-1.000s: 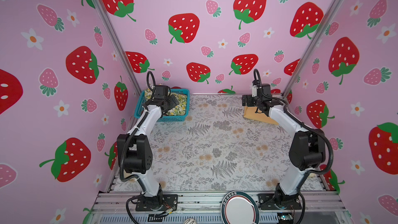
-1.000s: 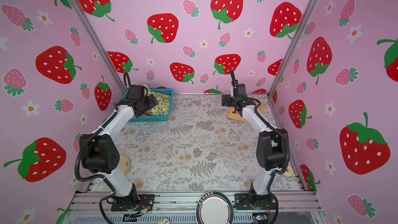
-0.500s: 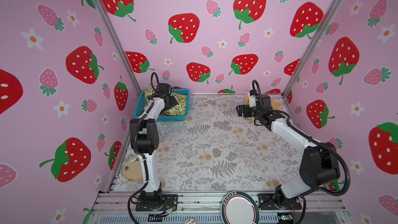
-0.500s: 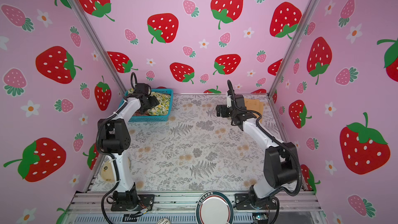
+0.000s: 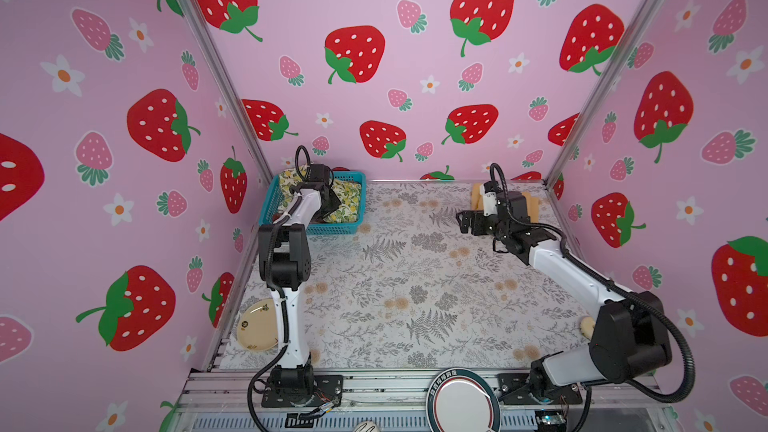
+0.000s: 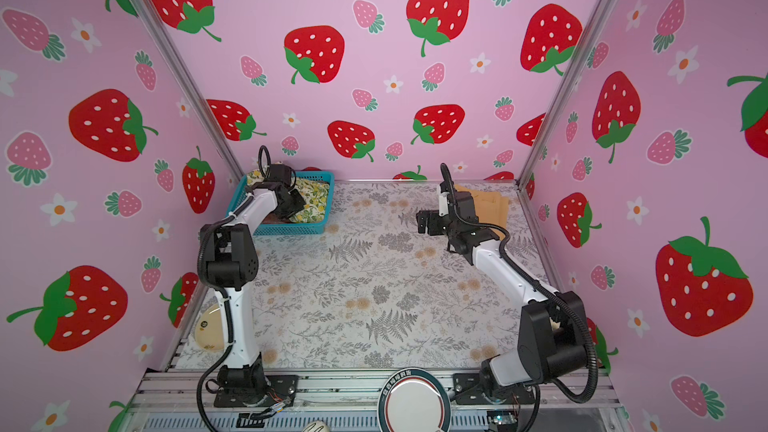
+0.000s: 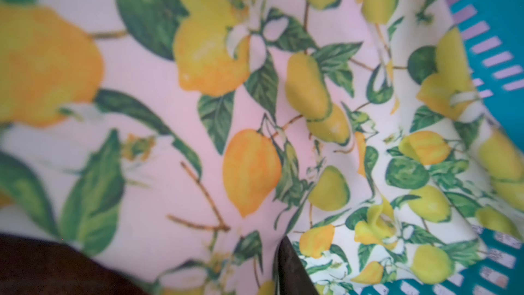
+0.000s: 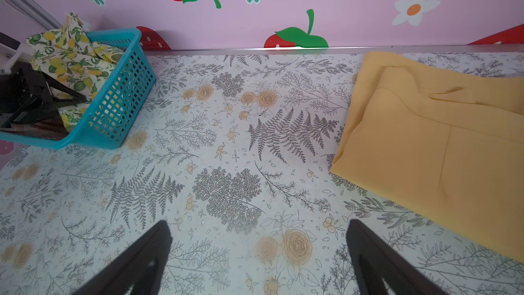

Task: Fold and stack the skirts
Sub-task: 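Release the skirt with the right gripper while the left gripper reaches into the basket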

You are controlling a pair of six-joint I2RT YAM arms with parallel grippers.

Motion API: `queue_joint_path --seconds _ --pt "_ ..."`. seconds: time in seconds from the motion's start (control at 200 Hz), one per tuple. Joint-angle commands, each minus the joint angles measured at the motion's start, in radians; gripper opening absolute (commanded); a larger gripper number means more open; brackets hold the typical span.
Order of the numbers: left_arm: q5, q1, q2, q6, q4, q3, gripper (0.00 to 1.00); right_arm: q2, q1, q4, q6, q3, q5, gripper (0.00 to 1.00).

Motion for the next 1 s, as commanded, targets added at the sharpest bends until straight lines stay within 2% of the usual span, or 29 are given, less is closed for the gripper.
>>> queue_joint_path --seconds 0.0,0.025,0.04,0.05,0.475,0.52,0.655,0.826,0.996 --pt "0.035 0.000 -0.022 -0.015 0.020 0.018 0.12 -0.028 0.009 0.023 0.024 -0.032 -0.008 0.99" --pt "0.042 0.000 -0.030 -0.015 0.026 0.013 0.10 -0.028 0.009 0.024 0.026 -0.034 -0.009 1.00" --pt "0.044 0.000 -0.034 -0.016 0.027 0.011 0.02 -0.028 0.008 0.023 0.026 -0.036 -0.010 1.00" --pt "0.045 0.000 -0.036 -0.016 0.026 0.010 0.00 -0.028 0.009 0.023 0.026 -0.037 -0.010 1.00" --pt "0.168 0.000 -0.299 -0.053 0.135 -0.136 0.00 -0.044 0.016 0.040 0.021 -0.066 0.001 1.00" --pt "0.221 -0.001 -0.337 -0.068 0.155 -0.164 0.00 -0.045 0.016 0.040 0.020 -0.068 0.006 1.00" --pt "0.287 -0.015 -0.471 -0.100 0.206 -0.261 0.00 -0.052 0.016 0.037 0.016 -0.061 0.022 1.00" --pt "0.324 -0.080 -0.640 -0.092 0.211 -0.341 0.00 -0.065 0.016 0.039 0.016 -0.051 0.046 1.00" --pt "0.320 -0.216 -0.756 -0.077 0.215 -0.427 0.00 -0.098 0.015 0.049 0.039 -0.078 0.065 1.00"
